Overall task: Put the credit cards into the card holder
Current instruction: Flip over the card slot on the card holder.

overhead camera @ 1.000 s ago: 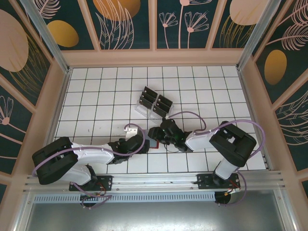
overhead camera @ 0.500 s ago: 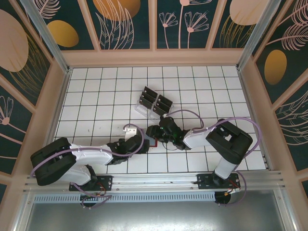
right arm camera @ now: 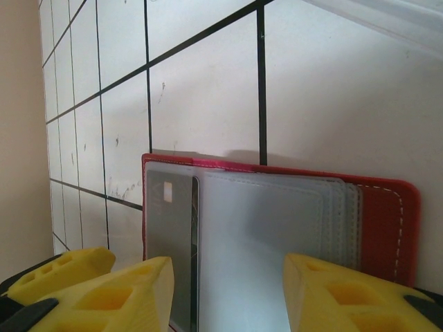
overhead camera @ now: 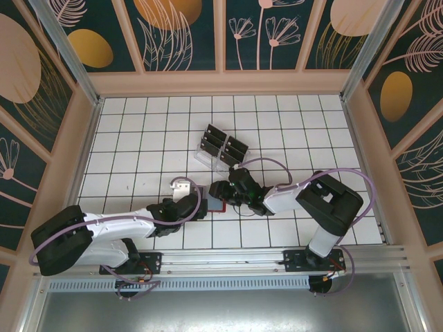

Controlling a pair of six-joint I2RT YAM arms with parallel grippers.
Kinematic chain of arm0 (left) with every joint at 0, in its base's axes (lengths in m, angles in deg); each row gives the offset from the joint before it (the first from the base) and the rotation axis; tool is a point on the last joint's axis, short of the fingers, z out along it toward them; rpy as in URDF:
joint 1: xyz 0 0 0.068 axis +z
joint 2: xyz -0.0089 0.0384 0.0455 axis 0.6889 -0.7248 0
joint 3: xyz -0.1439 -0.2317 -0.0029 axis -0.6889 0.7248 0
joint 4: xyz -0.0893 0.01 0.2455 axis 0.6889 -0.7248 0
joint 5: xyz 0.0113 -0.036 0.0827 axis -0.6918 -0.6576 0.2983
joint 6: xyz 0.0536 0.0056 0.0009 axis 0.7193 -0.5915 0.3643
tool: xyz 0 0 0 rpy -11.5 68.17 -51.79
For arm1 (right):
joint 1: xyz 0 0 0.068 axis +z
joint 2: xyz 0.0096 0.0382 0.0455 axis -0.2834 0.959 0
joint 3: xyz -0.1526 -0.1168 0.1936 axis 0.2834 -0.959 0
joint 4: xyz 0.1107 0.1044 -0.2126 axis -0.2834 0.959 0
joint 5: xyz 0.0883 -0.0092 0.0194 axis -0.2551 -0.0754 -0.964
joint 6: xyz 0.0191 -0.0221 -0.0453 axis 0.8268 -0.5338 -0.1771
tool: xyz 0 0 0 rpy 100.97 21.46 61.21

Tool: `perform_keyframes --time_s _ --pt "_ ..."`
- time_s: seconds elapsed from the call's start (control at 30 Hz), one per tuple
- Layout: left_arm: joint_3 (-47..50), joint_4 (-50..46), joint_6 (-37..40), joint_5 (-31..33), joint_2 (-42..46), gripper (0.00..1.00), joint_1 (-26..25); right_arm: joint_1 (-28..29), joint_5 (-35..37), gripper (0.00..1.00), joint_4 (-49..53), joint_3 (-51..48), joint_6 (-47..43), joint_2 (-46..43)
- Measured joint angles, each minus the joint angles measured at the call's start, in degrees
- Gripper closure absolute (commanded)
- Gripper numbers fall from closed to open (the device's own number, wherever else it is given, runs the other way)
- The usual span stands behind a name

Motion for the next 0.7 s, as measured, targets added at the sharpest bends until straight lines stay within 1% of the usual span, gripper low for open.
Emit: perform_keyframes --time_s 0.23,0.43,0.57,0.7 --pt "-1.6 0.2 2.0 -0.1 -1.4 0.02 0.1 0.2 -0.1 0.54 0.0 0.0 0.0 0.0" --pt "-2.3 1.4 3.4 -0.5 -4.9 0.01 0.1 0.2 -0.1 0.54 0.0 0.0 0.2 0.0" --pt "-2.3 1.4 3.3 -0.1 -7.5 0.01 0.1 0.2 -0.1 0.54 -0.1 -0.2 0.2 0.0" --pt "-2.3 0.7 1.2 1.5 -8.4 0.01 0.0 0.2 0.0 0.54 -0.4 -0.3 0.2 0.0"
